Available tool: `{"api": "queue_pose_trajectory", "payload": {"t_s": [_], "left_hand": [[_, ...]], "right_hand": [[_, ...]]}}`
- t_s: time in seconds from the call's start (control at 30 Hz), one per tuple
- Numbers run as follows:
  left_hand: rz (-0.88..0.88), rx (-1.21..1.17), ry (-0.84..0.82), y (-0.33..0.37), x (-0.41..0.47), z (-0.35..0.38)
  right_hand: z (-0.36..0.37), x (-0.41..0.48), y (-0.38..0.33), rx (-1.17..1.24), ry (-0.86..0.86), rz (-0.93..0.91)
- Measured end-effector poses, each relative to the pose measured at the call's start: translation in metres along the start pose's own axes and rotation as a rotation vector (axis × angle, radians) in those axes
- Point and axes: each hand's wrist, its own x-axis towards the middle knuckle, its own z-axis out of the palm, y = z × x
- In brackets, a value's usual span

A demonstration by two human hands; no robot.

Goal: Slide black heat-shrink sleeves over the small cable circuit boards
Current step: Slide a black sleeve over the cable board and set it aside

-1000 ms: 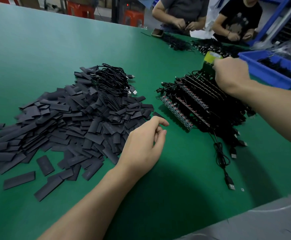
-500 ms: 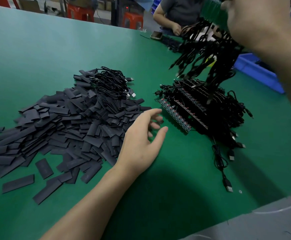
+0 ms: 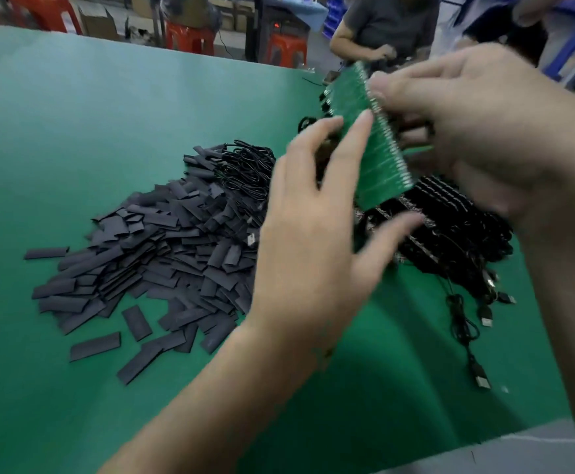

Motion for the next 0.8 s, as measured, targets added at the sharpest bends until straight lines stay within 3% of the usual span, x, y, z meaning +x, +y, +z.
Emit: {"api": "queue_pose_trajectory", "payload": {"t_s": [0.1, 0.2, 0.27, 0.33, 0.4, 0.5, 0.63, 0.8], "left_hand": [[-0.073, -0.113, 0.152, -0.036, 0.009, -0.023], [-0.292, -0.335, 0.202, -0.066, 0.022, -0.049], [-0.464, -0.643, 0.149, -0.074, 0.032, -0.063], [-0.678, -0.906, 0.044, -0.083, 0.041, -0.07], [-0.919, -1.069, -0.131, -0.094, 0.044, -0.068], [-1.115, -1.118, -0.305, -0.116, 0.032, -0.06], [-1.013, -0.668, -0.27, -0.15, 0.015, -0.055], [-0.644, -0.502, -0.254, -0.178, 0.004, -0.055]], "right_hand": [[0.026, 0.005, 0.008, 0.109, -0.079, 0.06], [0.035, 0.017, 0.022, -0.118, 0.137, -0.034], [0.041, 0.026, 0.034, -0.199, 0.235, -0.042], [0.051, 0.031, 0.045, -0.118, 0.093, 0.024], [0.065, 0.034, 0.057, 0.124, -0.108, 0.143], [0.082, 0.037, 0.077, 0.421, -0.21, 0.298], [0.094, 0.041, 0.111, 0.51, -0.178, 0.525], [0.097, 0.056, 0.14, 0.4, -0.156, 0.544]]}}
